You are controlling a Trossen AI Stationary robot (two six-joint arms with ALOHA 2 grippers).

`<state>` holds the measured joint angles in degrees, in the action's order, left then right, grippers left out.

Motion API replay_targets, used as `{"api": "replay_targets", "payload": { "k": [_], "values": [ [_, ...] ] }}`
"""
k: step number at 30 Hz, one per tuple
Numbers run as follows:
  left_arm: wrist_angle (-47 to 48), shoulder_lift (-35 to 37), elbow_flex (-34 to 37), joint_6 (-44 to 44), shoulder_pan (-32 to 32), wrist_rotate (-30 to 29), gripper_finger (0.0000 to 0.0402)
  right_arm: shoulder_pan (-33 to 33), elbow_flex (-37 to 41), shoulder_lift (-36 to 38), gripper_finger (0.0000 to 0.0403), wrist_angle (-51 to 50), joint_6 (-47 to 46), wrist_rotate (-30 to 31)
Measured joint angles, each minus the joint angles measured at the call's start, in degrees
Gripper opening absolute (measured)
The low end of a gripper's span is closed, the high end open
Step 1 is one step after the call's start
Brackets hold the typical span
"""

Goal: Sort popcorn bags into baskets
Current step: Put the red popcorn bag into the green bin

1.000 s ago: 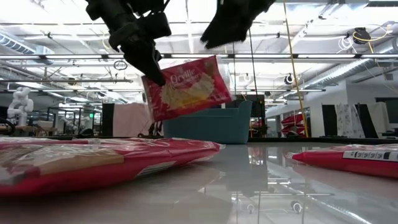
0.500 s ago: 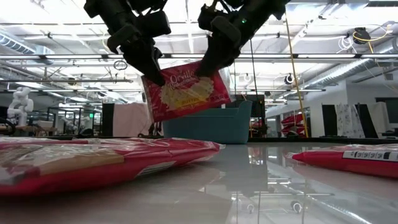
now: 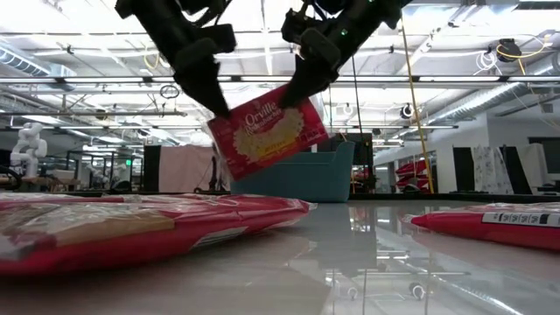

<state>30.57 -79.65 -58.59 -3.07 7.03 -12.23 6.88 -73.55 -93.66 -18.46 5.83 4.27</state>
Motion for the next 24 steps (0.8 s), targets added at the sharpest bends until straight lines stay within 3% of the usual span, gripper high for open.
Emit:
{"api": "replay_targets", "payload": {
  "k": [4,9,15,24],
  "values": [
    [3.51,4.22,0.0,-2.07,-0.09,-3.08,0.0233,1.83,0.03,1.97,0.0007,0.11,0.8,0.31],
    [1.34,10.1,1.49,-0.54,-0.45,-5.05,0.0242,5.55,0.03,4.73,0.0016,2.2,1.26,1.84],
    [-13.32,15.89,11.13,2.66,-0.68,-4.95,0.0217,10.92,-0.03,6.38,0.0011,6.1,3.36,1.2],
    [-40.68,17.19,26.33,5.48,-0.68,-4.24,0.0175,21.72,0.45,5.59,0.0012,10.19,-0.13,-9.88]
  ]
}}
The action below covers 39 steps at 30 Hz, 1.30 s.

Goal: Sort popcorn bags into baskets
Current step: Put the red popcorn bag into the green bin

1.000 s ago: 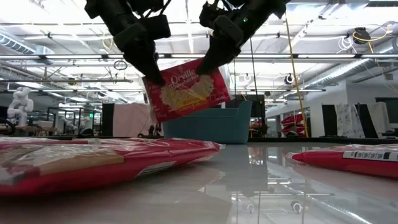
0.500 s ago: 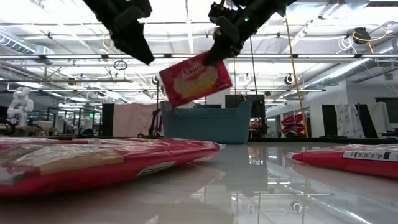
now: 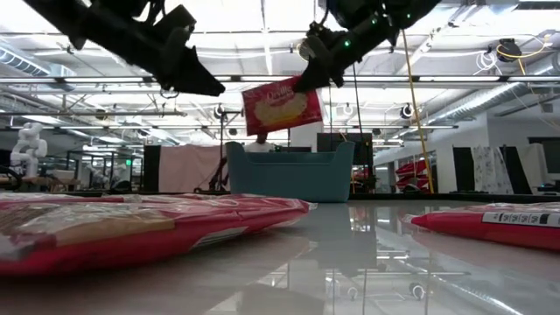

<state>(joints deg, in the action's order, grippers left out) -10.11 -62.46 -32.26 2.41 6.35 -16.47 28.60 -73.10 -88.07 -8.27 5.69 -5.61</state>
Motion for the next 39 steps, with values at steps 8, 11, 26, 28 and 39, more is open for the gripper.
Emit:
{"api": "replay_targets", "payload": {
  "k": [8,11,26,28,39],
  "values": [
    [-6.64,-0.19,3.88,-2.64,-0.13,0.52,0.0166,8.28,5.83,-0.46,0.0012,10.32,-9.28,-11.67],
    [-6.76,-0.19,3.88,-2.97,-0.41,1.27,0.0165,10.01,8.05,-2.18,0.0013,14.23,-12.17,-14.44],
    [-7.3,-0.19,3.88,-2.77,-1.25,1.64,0.0166,10.23,7.17,-13.93,0.0013,19.21,-15.01,-17.21],
    [-7.3,-0.19,3.88,-2.75,-1.25,1.64,0.0166,10.23,7.17,-14.86,0.0013,20.4,-14.42,-17.22],
    [-7.19,-0.19,3.88,-2.71,-1.25,1.62,0.0166,9.57,7.17,-16.09,0.0054,20.72,-10.49,-14.96]
  ]
}}
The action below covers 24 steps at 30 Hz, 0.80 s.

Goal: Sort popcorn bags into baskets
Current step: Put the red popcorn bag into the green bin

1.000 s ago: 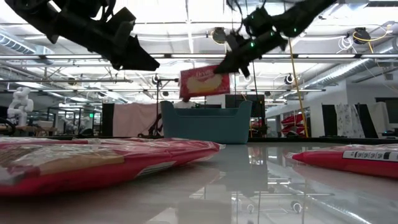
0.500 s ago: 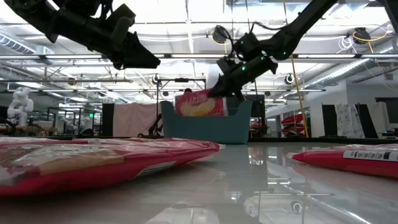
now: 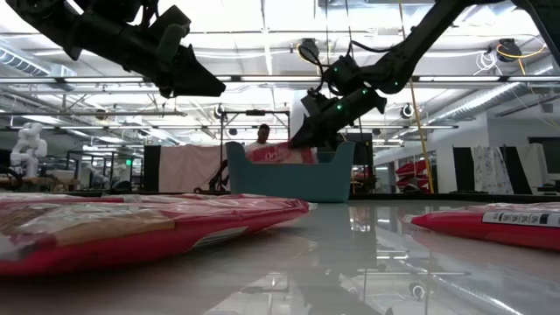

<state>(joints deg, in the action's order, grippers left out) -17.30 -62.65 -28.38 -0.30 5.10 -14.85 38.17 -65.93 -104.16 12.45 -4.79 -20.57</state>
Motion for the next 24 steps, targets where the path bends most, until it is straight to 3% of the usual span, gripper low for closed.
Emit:
{"api": "replay_targets", "payload": {
  "k": [12,21,24],
  "values": [
    [2.04,0.0,-0.07,-1.24,0.0,0.0,0.0166,-2.48,0.0,3.16,0.013,1.15,-2.64,6.99],
    [5.55,-0.01,-0.07,-3.7,-0.01,0.0,0.0166,-15.87,0.0,8.58,0.0134,-0.6,0.77,7.19],
    [6.14,-0.02,-0.07,-4.92,-0.54,-0.03,0.0166,-21.3,0.0,8.5,0.0134,-4.75,1.15,10.72]
  ]
}}
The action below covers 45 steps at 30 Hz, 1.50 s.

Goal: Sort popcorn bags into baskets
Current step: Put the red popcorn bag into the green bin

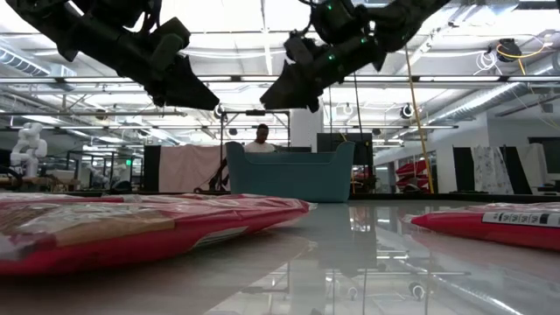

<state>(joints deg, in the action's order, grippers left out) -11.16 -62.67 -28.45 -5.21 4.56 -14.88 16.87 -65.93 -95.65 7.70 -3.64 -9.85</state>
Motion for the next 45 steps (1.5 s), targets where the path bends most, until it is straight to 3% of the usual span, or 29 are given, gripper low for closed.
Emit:
{"api": "replay_targets", "payload": {
  "k": [6,15,23,32,38,45],
  "values": [
    [0.07,0.01,0.0,-0.12,-2.32,0.0,0.0166,-10.53,0.04,-0.35,0.0134,-7.88,1.43,12.38],
    [0.22,0.01,0.0,-0.46,-4.36,0.0,0.0166,-19.5,6.17,-0.35,0.0135,-4.97,0.25,21.61],
    [0.35,0.0,0.0,0.61,-4.38,-0.09,0.0166,-21.56,15.89,-0.88,0.0139,10.96,-0.44,22.19],
    [0.16,0.02,0.0,1.0,-4.25,-0.63,0.0166,-22.23,19.17,-1.16,0.0187,11.7,-0.97,23.64],
    [0.13,0.01,0.0,0.98,-4.22,-0.65,0.0166,-22.26,19.0,-7.34,0.0217,18.42,-0.72,23.26],
    [0.17,0.0,0.0,0.52,-4.22,-0.65,0.0166,-22.74,15.49,-15.65,0.0221,21.25,2.37,23.39]
  ]
}}
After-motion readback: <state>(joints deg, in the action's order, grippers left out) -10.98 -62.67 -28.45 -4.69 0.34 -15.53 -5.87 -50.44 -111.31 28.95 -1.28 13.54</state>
